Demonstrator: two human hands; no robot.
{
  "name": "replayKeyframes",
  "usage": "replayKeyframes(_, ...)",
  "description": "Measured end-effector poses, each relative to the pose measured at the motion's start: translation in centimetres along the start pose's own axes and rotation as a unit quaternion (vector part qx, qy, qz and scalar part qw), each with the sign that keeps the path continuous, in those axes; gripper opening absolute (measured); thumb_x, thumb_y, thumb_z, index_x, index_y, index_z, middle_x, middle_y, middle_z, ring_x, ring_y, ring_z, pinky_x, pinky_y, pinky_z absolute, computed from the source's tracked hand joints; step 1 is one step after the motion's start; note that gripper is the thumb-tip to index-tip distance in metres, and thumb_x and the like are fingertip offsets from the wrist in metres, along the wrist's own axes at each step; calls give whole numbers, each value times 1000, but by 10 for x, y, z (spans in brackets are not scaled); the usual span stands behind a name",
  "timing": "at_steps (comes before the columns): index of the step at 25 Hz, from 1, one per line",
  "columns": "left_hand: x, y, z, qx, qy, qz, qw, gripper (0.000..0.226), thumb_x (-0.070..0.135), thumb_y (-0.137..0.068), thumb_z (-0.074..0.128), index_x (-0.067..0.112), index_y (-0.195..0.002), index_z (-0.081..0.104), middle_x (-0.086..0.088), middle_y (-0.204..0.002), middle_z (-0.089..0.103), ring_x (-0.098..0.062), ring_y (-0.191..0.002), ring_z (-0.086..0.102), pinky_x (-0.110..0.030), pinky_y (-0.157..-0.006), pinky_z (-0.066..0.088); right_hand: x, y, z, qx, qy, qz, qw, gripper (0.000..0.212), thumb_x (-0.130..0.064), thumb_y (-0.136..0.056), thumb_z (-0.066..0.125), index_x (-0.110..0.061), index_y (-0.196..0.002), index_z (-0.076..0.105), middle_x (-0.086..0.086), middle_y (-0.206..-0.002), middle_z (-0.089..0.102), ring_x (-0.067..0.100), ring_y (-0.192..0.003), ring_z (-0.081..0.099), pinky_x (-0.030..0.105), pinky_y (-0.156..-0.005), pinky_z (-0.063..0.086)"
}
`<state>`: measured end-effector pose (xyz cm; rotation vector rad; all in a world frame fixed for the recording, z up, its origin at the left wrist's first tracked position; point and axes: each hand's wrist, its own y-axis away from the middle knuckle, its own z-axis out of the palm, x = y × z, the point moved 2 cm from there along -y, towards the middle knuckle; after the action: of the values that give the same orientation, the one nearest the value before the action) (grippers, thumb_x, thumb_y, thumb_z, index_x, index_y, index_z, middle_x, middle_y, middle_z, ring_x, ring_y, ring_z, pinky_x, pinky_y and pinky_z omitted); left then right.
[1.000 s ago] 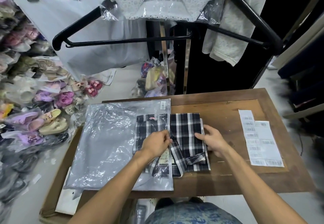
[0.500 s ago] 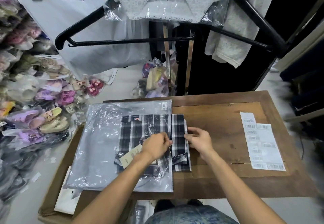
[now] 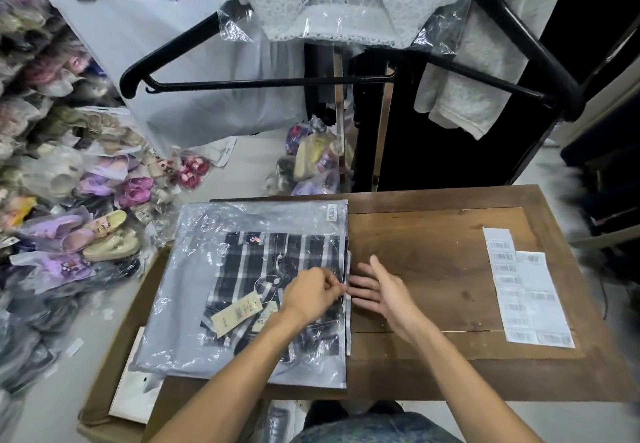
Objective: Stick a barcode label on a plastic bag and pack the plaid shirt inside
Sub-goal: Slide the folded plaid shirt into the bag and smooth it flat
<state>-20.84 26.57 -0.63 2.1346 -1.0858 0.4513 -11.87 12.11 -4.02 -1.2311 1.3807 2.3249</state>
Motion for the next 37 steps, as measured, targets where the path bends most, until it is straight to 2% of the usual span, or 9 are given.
replayKeyframes(4, -2, 2, 1, 8, 14, -5, 1000, 21, 41, -92, 69, 31, -75, 64, 13, -65, 69, -2, -64, 66, -27, -66, 52, 3, -9, 7, -111, -108, 77, 985, 82, -77, -95, 22, -24, -156, 33, 19, -151, 50, 28, -119, 62, 53, -115, 41)
replayKeyframes(9, -2, 5, 3, 16, 0, -21, 1000, 16, 41, -90, 68, 28, -81, 67, 12, -68, 70, -5, -69, 68, -28, -70, 56, -1, -30, 17, -153, -127, 135, 971, 102, -90, -82, 15, -24, -159, 28, 18, -141, 62, 30, -116, 62, 45, -89, 49)
replayKeyframes(13, -5, 8, 8, 12, 44, -23, 999, 7, 31, -83, 74, 25, -83, 71, 9, -71, 73, -4, -70, 70, -28, -71, 59, -1, -30, -9, -209, -156, 200, 944, 112, -94, -78, 18, -19, -159, 23, 22, -153, 48, 39, -137, 52, 59, -109, 41)
replayKeyframes(19, -10, 10, 13, 22, 98, -3, 995, 5, 19, -79, 75, 17, -83, 77, 7, -73, 76, -2, -68, 69, -13, -66, 51, 0, -32, 11, -292, -186, 233, 909, 120, -95, -76, 9, -7, -148, 44, 18, -119, 66, 32, -100, 69, 45, -84, 56)
replayKeyframes(24, -10, 12, 9, 28, 100, 6, 995, 10, 14, -81, 72, 20, -85, 79, 9, -79, 78, 3, -72, 69, -7, -68, 47, 10, -48, 39, -263, -193, 248, 912, 116, -94, -78, 13, -9, -150, 48, 15, -99, 73, 30, -98, 70, 50, -99, 46)
replayKeyframes(29, -9, 11, 9, 25, 81, 4, 996, 8, 18, -83, 73, 20, -89, 79, 10, -77, 76, 2, -73, 70, -9, -69, 49, 9, -49, 40, -230, -212, 241, 919, 114, -93, -80, 16, -7, -146, 51, 14, -80, 73, 24, -76, 70, 40, -80, 46)
replayKeyframes(31, -7, 7, 12, 18, 75, 8, 997, 8, 19, -81, 72, 22, -85, 78, 9, -76, 76, 2, -72, 70, -14, -72, 53, 0, -47, 30, -210, -216, 222, 928, 105, -87, -85, 25, -4, -141, 54, 18, -94, 74, 27, -76, 71, 42, -81, 50)
replayKeyframes(34, -3, 0, 19, 16, 59, 15, 998, 5, 22, -79, 70, 26, -79, 74, 9, -72, 76, 1, -71, 69, -24, -77, 57, -21, -52, 11, -134, -191, 137, 963, 78, -67, -97, 41, -3, -141, 50, 25, -134, 64, 34, -112, 69, 46, -101, 51)
replayKeyframes(37, -3, -8, 29, -21, 32, 35, 999, 5, 26, -78, 69, 30, -77, 66, 9, -73, 74, -3, -71, 69, -31, -77, 59, -48, -65, -7, -52, -221, 70, 971, 69, -54, -100, 48, -9, -151, 38, 23, -134, 62, 35, -123, 62, 46, -99, 52)
